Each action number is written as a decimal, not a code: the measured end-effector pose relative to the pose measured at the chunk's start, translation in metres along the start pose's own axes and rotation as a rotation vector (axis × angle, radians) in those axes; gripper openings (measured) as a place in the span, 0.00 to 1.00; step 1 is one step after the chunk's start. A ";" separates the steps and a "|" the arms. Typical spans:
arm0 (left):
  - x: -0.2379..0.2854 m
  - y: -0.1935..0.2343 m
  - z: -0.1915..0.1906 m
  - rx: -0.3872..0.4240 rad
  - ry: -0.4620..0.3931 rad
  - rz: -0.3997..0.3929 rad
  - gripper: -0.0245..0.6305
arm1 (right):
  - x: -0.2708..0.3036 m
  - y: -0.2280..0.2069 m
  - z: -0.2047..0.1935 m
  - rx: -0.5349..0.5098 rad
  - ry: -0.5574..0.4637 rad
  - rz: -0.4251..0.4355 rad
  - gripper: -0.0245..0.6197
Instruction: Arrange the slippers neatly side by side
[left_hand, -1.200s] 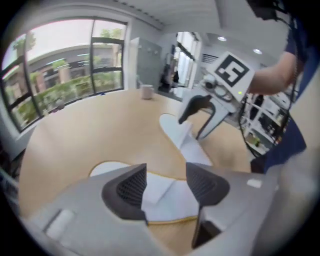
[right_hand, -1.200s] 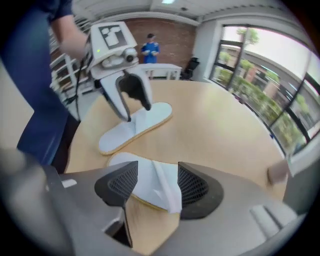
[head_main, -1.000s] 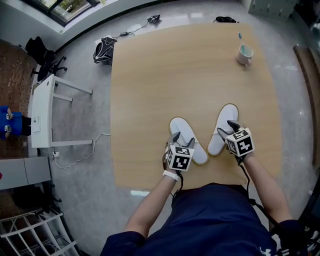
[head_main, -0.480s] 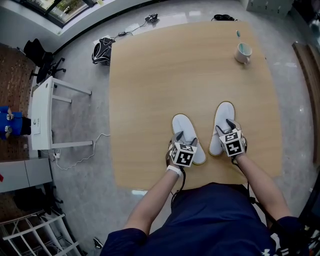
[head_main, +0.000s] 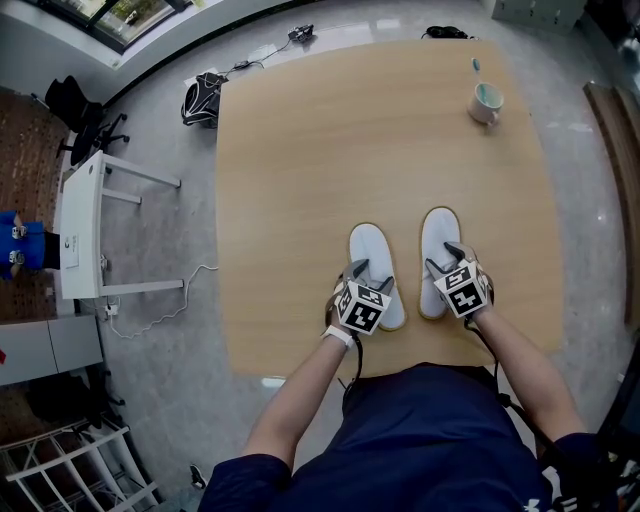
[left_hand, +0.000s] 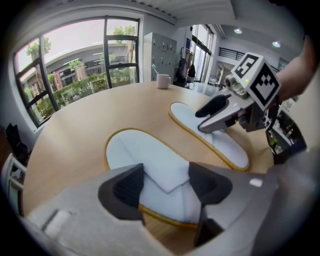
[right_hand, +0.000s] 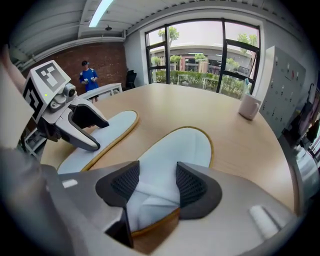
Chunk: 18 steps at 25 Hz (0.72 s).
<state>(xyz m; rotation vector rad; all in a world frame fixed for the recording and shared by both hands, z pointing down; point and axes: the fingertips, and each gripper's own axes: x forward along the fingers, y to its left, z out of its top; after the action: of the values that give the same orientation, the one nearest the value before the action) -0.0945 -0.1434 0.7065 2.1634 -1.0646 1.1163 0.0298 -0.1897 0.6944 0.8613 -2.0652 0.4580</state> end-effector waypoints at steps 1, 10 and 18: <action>0.000 -0.002 -0.001 0.009 0.004 -0.006 0.48 | 0.000 0.004 -0.001 -0.002 -0.001 0.001 0.41; 0.002 -0.022 0.001 0.117 0.027 -0.071 0.48 | 0.000 0.029 -0.001 -0.031 0.001 0.032 0.41; 0.005 -0.025 0.001 0.141 0.040 -0.088 0.48 | 0.000 0.041 -0.005 -0.045 0.011 0.051 0.41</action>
<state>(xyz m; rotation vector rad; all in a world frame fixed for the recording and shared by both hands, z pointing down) -0.0721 -0.1321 0.7086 2.2628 -0.8880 1.2217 0.0033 -0.1581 0.6969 0.7798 -2.0834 0.4416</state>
